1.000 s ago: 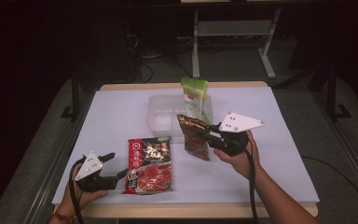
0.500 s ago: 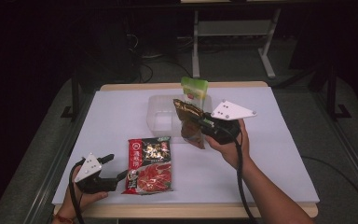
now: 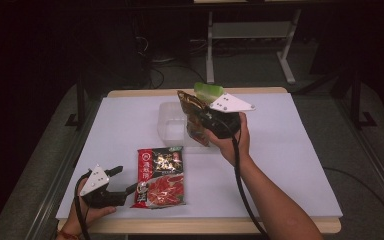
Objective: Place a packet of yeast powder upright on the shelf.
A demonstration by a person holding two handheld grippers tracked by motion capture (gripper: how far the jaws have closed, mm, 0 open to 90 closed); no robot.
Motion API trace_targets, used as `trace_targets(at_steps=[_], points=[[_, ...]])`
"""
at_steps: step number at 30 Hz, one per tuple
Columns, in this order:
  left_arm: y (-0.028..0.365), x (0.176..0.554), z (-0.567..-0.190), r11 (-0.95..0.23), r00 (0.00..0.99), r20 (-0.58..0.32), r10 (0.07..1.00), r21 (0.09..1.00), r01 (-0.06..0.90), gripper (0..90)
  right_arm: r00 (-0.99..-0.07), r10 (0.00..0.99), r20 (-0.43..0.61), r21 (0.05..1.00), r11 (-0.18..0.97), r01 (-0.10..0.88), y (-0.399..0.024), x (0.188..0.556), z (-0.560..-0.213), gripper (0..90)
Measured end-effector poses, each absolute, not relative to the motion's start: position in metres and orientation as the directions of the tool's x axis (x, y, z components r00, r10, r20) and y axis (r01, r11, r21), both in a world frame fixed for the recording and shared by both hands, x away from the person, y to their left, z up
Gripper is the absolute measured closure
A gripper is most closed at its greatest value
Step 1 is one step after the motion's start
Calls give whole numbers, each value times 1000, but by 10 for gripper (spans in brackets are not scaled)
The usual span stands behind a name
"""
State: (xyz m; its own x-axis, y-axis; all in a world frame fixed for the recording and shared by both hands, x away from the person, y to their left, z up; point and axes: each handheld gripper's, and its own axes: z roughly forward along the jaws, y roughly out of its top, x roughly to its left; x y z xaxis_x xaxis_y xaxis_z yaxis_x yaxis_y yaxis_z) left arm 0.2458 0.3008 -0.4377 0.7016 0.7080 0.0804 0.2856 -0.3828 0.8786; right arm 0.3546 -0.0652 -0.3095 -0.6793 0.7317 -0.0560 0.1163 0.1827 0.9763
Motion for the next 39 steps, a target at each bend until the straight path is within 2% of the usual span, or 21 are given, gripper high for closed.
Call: trace_targets(at_steps=[8, 23, 30, 39], points=[[301, 245, -438, -383, 707, 77, 703, 879, 285, 211, -602, 795, -72, 971, 194, 140, -44, 373, -316, 819], [296, 246, -439, -390, 728, 77, 681, 879, 273, 211, -486, 873, -34, 973, 140, 183, -22, 406, -329, 827], [296, 247, -439, -390, 731, 74, 678, 879, 273, 211, -454, 891, -4, 977, 100, 188, -23, 418, -337, 831], [296, 247, -439, -388, 734, 70, 675, 880, 273, 211, -479, 878, -3, 977, 106, 187, -13, 419, -347, 834]])
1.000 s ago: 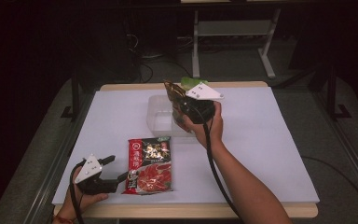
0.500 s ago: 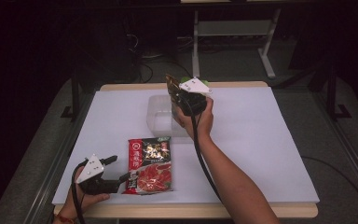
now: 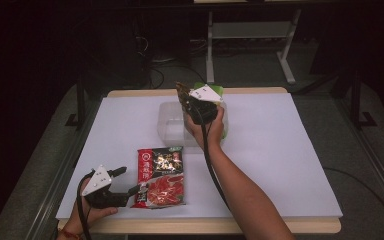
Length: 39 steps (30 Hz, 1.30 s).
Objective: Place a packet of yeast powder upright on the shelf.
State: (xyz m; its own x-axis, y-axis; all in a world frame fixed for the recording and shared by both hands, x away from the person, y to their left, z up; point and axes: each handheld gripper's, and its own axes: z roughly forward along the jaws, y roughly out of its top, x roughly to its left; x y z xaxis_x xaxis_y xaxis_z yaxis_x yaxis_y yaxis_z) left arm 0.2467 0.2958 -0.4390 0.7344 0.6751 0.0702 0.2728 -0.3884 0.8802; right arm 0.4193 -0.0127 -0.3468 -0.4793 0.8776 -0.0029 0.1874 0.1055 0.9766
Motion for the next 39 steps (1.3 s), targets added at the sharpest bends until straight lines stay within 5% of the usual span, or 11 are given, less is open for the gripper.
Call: trace_targets(at_steps=[24, 39], points=[[297, 248, -439, -377, 721, 58, 691, 879, 291, 208, -518, 855, -22, 963, 157, 218, -36, 410, -370, 812], [295, 249, -440, -387, 716, 63, 695, 872, 300, 209, -548, 833, -70, 947, 228, 226, -48, 400, -363, 721]])
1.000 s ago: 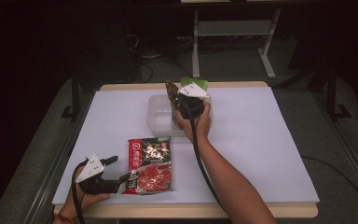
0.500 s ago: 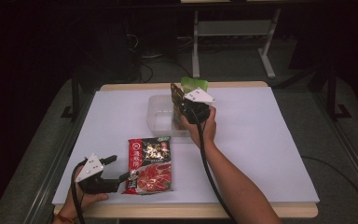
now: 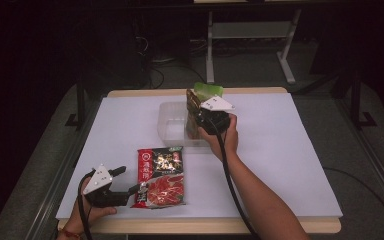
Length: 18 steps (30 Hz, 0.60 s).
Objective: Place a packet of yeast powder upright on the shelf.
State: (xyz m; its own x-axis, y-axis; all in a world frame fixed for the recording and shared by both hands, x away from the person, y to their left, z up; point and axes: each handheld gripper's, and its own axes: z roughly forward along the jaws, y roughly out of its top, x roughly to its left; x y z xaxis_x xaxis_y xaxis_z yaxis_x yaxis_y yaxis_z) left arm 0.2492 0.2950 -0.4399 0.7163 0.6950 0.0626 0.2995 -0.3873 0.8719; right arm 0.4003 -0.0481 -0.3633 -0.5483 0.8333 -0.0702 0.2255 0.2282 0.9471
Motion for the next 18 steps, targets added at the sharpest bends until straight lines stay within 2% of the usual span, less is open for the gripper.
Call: trace_targets(at_steps=[18], points=[[297, 251, -440, -373, 708, 40, 705, 870, 322, 208, -584, 808, -81, 951, 238, 196, -61, 381, -360, 714]])
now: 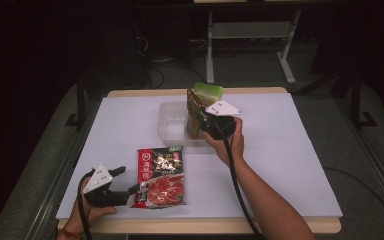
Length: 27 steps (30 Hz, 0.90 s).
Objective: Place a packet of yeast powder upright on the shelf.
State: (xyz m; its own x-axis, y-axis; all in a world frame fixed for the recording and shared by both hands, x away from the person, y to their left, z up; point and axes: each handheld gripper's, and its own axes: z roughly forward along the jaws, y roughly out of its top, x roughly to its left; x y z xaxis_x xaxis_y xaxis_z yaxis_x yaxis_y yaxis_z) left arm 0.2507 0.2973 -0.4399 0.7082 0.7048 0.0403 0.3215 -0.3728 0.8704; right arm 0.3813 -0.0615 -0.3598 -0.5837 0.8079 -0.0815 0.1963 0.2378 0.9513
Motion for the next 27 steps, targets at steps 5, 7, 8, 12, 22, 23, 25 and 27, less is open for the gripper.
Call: trace_targets(at_steps=[5, 7, 8, 12, 22, 23, 25, 27], points=[[299, 252, -440, -358, 703, 19, 710, 870, 338, 206, -601, 795, -84, 952, 243, 188, -67, 372, -359, 714], [300, 253, -440, -359, 702, 15, 712, 867, 346, 202, -601, 793, -101, 951, 254, 175, -69, 366, -360, 713], [300, 253, -440, -359, 704, 11, 710, 865, 349, 196, -597, 794, -114, 952, 258, 162, -70, 363, -361, 713], [299, 254, -441, -361, 708, -3, 706, 858, 364, 188, -606, 786, -120, 957, 254, 139, -77, 349, -364, 711], [292, 262, -444, -374, 720, -47, 692, 830, 413, 178, -689, 719, -97, 928, 315, 197, -83, 323, -383, 701], [291, 263, -445, -376, 721, -49, 691, 828, 417, 178, -700, 708, -90, 922, 325, 210, -82, 321, -387, 703], [289, 264, -445, -375, 722, -59, 690, 824, 426, 178, -726, 685, -60, 910, 336, 242, -79, 318, -395, 699], [287, 266, -444, -378, 727, -68, 683, 818, 433, 177, -756, 652, -57, 894, 371, 252, -73, 315, -403, 682]])
